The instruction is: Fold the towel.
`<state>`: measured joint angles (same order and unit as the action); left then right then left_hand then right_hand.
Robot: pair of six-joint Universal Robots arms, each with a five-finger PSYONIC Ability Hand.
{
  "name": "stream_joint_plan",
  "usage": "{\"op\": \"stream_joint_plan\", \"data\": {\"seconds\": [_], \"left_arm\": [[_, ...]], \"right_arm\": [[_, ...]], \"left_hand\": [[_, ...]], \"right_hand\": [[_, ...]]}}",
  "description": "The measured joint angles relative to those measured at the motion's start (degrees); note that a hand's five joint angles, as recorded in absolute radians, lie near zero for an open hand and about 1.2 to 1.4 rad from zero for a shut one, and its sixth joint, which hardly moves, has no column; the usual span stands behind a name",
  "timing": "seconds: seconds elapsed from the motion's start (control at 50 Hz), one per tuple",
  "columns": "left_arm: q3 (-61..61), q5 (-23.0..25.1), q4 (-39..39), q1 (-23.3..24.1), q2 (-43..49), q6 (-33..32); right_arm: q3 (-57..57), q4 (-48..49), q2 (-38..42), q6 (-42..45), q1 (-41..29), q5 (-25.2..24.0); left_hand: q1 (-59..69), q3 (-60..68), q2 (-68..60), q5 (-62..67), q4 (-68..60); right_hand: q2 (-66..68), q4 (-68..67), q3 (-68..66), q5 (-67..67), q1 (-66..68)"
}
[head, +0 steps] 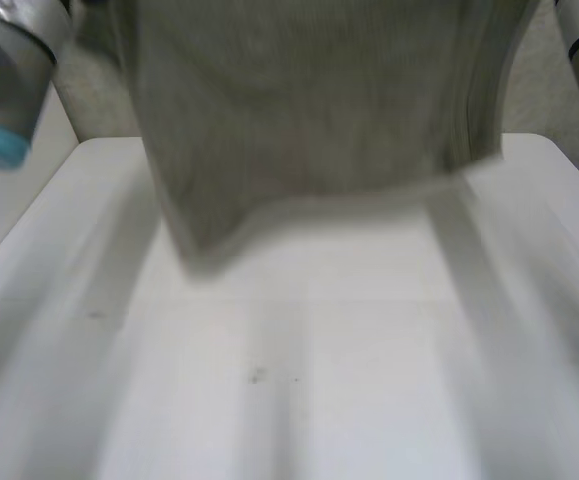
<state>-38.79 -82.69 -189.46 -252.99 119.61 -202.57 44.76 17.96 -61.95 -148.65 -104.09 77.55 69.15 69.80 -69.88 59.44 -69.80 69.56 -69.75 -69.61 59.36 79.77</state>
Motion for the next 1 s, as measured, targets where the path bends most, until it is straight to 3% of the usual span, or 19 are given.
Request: {"op": "stream_joint_plan", "data": {"seconds": [0.12,0.28,0.4,0.54,0.64,0.66,0.76,1.0], "left_arm": [[-5.08,-3.41,-2.24,-0.18,-3.76,4.05],[-25.04,-3.22,0.47,-0.42,-6.98,5.10],[-41.73,-1.65,0.32,-0.34,-6.08,3.23],[-51.72,-0.59,-2.31,-0.31,-1.56,-2.04],[-56.54,-0.37,-3.91,-0.58,-0.12,-5.02],[-57.40,-0.38,-4.40,-0.65,-0.33,-5.27],[-59.73,-0.51,-6.68,-0.84,-2.09,-5.32],[-63.32,-0.81,-17.57,-1.24,-4.10,-4.71]], "right_arm": [[7.89,1.09,-3.79,-0.85,0.03,-1.40],[15.62,-12.27,-1.98,-0.33,-0.10,-4.22],[22.65,-18.71,3.78,-0.03,-0.26,-5.20],[28.84,-19.26,8.90,0.17,-0.32,-5.22],[32.73,-18.94,8.59,0.44,0.15,-5.24],[33.69,-18.87,7.69,0.47,0.29,-5.29],[37.79,-18.50,2.89,0.49,1.24,-5.82],[45.98,-17.79,-4.82,0.39,6.61,-9.22]], "left_hand": [[0.00,0.00,0.00,0.00,0.00],[0.00,0.00,0.00,0.00,-0.01],[0.00,0.00,0.00,0.00,0.00],[0.00,0.00,0.00,0.00,0.00],[-7.03,-7.68,7.79,-6.91,7.46],[-17.47,-18.10,18.25,-16.95,17.45],[-29.55,-29.96,30.53,-29.65,30.13],[-35.23,-35.99,36.06,-35.62,36.10]], "right_hand": [[0.00,0.00,0.00,0.04,0.00],[0.00,0.00,0.00,0.05,0.00],[0.00,0.00,0.00,0.05,0.00],[0.00,0.00,0.00,0.05,0.00],[0.00,0.00,0.00,0.05,0.00],[0.00,0.00,0.00,0.05,0.00],[0.00,0.00,0.00,0.05,0.00],[0.00,0.00,0.00,0.05,0.00]]}}
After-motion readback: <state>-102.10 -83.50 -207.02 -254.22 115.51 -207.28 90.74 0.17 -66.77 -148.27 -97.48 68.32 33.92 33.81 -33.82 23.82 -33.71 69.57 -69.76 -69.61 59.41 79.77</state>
